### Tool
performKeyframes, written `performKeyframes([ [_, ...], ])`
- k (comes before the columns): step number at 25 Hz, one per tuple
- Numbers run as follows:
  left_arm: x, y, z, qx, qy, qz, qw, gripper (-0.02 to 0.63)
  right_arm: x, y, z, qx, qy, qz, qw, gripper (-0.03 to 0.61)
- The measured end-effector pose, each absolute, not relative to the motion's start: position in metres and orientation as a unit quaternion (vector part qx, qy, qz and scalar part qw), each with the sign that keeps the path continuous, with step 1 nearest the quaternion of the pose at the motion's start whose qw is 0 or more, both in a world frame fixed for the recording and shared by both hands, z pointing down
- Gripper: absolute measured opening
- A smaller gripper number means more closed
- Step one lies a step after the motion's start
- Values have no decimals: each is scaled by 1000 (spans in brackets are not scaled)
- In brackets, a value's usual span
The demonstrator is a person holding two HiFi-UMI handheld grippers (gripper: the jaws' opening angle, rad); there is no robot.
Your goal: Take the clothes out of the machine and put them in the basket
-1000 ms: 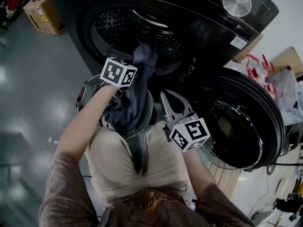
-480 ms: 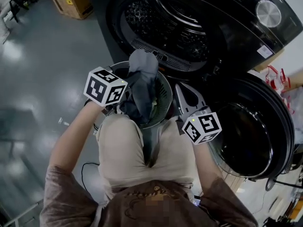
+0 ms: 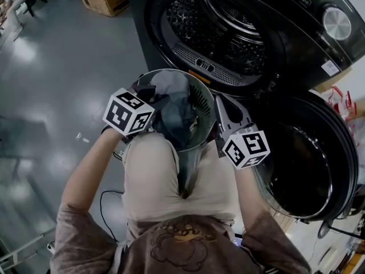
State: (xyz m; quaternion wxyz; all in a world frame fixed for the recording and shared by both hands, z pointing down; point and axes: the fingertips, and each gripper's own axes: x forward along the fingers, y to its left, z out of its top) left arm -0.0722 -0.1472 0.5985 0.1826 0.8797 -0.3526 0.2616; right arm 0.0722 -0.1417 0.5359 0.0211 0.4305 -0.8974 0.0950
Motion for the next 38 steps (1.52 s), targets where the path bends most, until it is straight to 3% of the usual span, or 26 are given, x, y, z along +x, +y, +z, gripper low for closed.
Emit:
performKeyframes([
  [4, -81, -148, 600, 875, -359, 251, 205, 215, 71, -141, 533, 435, -895, 97, 17, -3],
  [12, -93, -164, 594, 868, -400, 204, 214, 305, 78, -146, 535, 441, -892, 96, 18, -2],
  [23, -80, -190, 582, 883, -377, 166, 227, 333, 63, -164, 532, 444, -885, 129, 51, -3],
  [28, -73, -198, 516, 898, -357, 146, 209, 324, 43, -172, 481, 431, -888, 132, 92, -3],
  [38, -92, -182, 291, 892, -384, 127, 199, 313, 16, -180, 263, 410, -895, 143, 104, -2],
])
